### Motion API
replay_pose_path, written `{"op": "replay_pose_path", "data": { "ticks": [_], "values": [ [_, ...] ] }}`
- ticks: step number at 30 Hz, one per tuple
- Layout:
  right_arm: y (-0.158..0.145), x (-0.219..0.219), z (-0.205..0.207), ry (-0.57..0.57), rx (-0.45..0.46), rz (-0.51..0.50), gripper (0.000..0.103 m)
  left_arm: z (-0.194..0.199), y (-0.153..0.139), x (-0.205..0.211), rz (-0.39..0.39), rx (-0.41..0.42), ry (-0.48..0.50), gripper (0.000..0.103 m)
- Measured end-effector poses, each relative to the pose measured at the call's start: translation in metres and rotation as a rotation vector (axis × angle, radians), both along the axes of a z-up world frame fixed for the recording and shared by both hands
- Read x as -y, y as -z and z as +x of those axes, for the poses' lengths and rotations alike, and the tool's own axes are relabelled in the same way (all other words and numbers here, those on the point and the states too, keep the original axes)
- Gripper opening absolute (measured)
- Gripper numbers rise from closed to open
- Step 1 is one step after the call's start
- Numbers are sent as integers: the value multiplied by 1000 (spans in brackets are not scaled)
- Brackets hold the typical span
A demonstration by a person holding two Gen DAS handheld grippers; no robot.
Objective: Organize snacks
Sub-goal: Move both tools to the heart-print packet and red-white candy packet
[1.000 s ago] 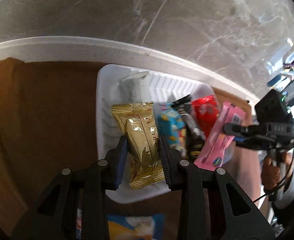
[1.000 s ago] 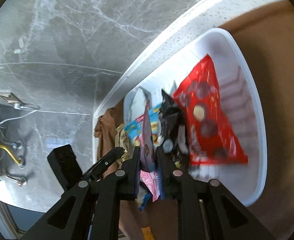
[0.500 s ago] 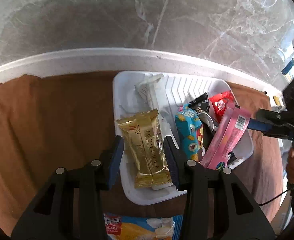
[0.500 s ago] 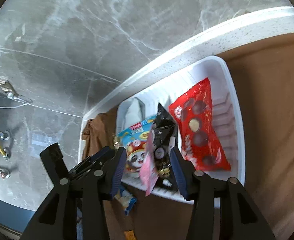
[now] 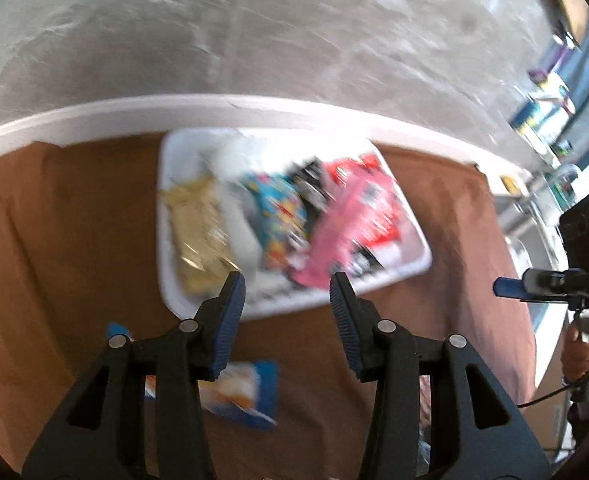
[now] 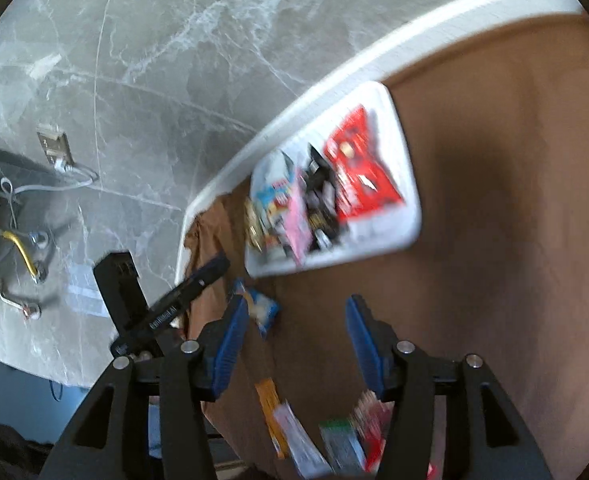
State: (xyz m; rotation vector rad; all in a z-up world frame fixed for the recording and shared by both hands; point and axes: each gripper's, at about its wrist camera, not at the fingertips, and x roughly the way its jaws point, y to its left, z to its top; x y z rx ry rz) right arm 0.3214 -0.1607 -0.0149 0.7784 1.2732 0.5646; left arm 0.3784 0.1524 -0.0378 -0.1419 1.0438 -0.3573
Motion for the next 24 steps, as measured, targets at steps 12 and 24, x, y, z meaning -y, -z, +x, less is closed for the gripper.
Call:
{"op": "replay_pose_path", "data": {
  "ticks": [12, 24],
  "values": [
    [10, -21, -117, -354, 164, -425, 56, -78, 40, 92, -87, -189, 231, 42],
    [37, -67, -158, -639, 361, -685, 56, -104, 74, 138, -95, -280, 309, 43]
  ]
}}
